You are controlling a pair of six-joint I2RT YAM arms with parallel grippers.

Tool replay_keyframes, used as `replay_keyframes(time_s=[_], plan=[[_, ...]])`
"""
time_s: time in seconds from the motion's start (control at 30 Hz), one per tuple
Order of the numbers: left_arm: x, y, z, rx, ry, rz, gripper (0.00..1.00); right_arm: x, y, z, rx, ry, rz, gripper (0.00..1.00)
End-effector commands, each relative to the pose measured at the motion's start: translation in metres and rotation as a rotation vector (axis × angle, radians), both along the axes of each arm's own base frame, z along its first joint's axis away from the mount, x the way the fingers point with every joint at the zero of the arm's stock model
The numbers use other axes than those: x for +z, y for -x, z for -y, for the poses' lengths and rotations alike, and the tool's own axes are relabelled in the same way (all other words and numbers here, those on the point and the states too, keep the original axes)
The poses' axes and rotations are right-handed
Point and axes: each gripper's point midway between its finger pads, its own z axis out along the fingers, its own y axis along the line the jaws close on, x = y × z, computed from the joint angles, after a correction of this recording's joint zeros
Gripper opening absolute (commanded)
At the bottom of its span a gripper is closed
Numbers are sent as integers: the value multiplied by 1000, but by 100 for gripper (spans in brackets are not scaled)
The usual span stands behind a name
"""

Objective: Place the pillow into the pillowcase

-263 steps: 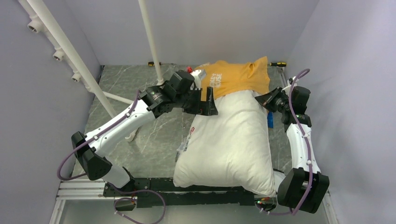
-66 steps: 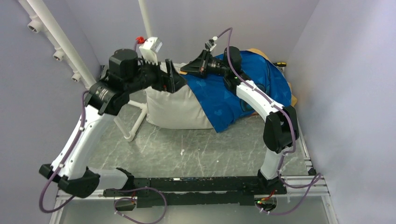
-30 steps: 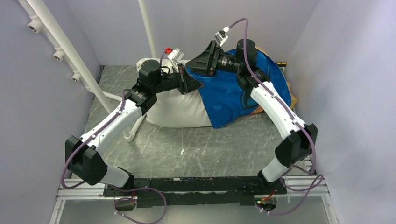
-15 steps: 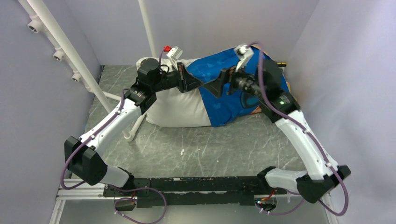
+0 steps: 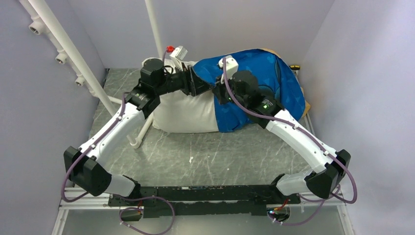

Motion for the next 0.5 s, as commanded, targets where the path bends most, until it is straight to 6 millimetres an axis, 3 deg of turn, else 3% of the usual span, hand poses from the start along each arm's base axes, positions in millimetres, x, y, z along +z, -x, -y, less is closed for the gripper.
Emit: replay_keyframes(time_s=[0.0, 0.07, 0.17, 0.3, 0.47], plan=[[44, 1, -45, 204, -89, 118, 81, 35, -12, 19, -127, -86, 79, 0], [28, -12, -73, 349, -211, 92, 92, 35, -9, 20, -127, -95, 63, 0], [15, -26, -126, 586, -371, 40, 96, 34, -6, 22, -134, -121, 25, 0], [-12, -30, -188, 841, -493, -99, 99, 33, -4, 23, -130, -161, -27, 0], [-73, -41, -217, 844, -500, -385, 99, 40, -1, 21, -110, -215, -59, 0]])
